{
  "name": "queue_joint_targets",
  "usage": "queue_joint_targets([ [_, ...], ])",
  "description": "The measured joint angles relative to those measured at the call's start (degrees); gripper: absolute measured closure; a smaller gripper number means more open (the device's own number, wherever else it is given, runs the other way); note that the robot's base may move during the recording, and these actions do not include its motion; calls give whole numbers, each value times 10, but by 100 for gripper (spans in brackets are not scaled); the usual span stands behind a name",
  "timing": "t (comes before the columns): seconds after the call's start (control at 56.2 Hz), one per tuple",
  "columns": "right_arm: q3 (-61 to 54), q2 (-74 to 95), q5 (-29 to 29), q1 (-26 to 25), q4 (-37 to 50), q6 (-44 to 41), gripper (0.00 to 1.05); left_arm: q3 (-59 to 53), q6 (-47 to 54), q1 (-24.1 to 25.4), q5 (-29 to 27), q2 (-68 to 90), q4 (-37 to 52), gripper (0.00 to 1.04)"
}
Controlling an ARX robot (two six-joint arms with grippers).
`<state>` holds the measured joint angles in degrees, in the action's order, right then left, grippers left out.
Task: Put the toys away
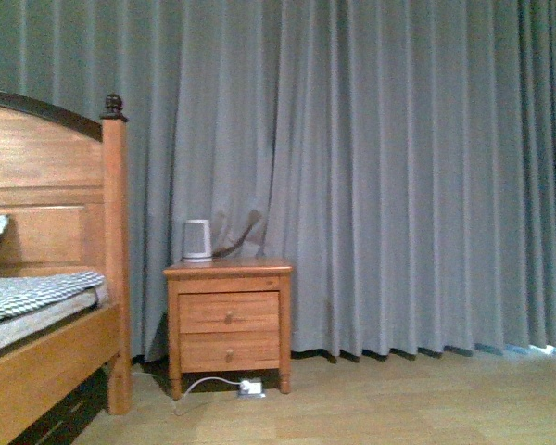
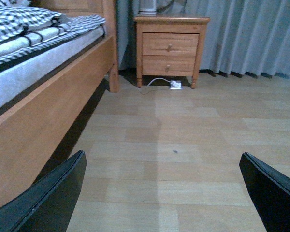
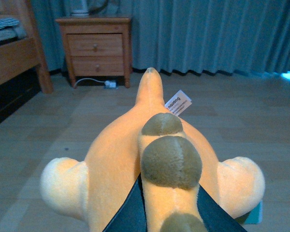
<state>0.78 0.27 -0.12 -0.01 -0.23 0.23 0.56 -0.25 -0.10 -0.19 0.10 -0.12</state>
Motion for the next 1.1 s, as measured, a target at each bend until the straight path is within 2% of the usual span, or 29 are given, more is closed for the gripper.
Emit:
queue_joint_targets([
  [1.104,0,0,-1,0,0,0,95,0,0,0,2,0,0,6],
])
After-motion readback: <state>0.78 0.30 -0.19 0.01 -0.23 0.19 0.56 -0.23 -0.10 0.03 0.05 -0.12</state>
